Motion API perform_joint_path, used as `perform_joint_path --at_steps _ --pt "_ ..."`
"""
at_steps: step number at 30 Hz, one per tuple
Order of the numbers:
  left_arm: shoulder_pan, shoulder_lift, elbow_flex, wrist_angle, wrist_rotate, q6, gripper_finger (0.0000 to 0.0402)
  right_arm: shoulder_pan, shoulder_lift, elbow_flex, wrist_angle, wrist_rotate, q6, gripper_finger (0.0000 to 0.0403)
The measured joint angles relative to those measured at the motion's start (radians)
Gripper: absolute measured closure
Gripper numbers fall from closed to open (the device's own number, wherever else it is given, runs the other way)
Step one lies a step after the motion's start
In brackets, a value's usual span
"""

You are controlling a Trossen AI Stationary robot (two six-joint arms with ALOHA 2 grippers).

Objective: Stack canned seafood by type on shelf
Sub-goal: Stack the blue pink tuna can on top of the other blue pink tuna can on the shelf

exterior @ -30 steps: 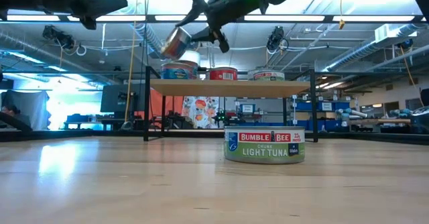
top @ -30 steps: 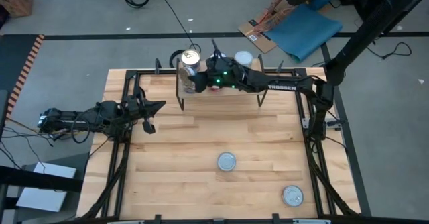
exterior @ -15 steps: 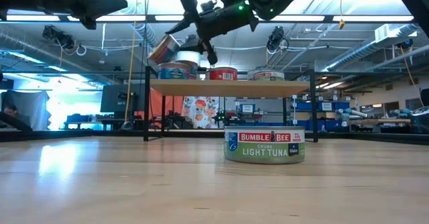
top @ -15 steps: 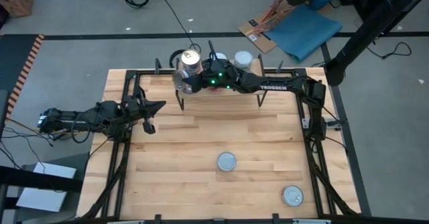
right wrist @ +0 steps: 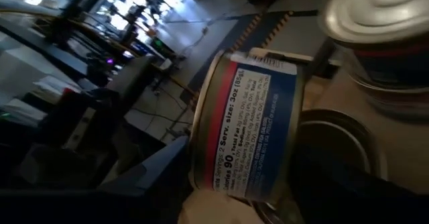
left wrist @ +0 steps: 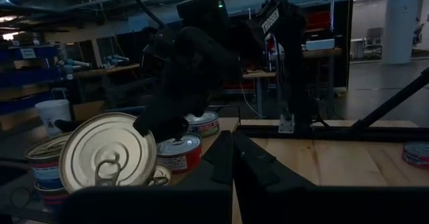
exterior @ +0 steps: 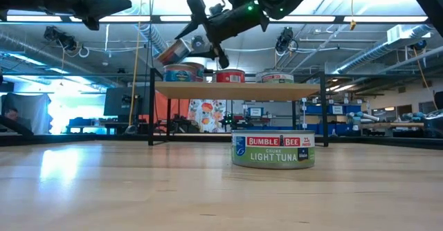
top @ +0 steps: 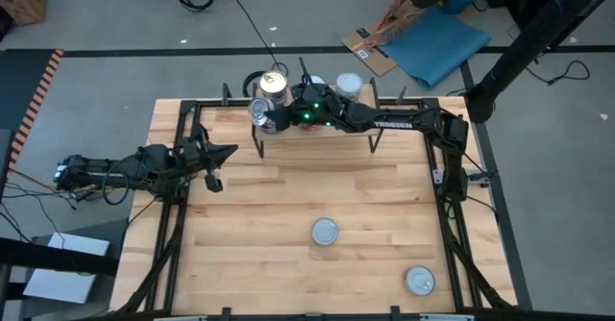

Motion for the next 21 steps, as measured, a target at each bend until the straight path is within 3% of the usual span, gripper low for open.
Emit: perform_joint_path --at_steps 9,21 --pt "0.000 0.001 0.000 0.000 0.000 -0.001 0.0396 -0.013 -0.025 -0.001 -0.104 0.026 0.000 0.0125" --pt "0.000 0.001 0.000 0.000 0.000 -0.015 0.0396 -0.011 -0.052 -0.001 -0.148 -0.051 0.018 0.0117"
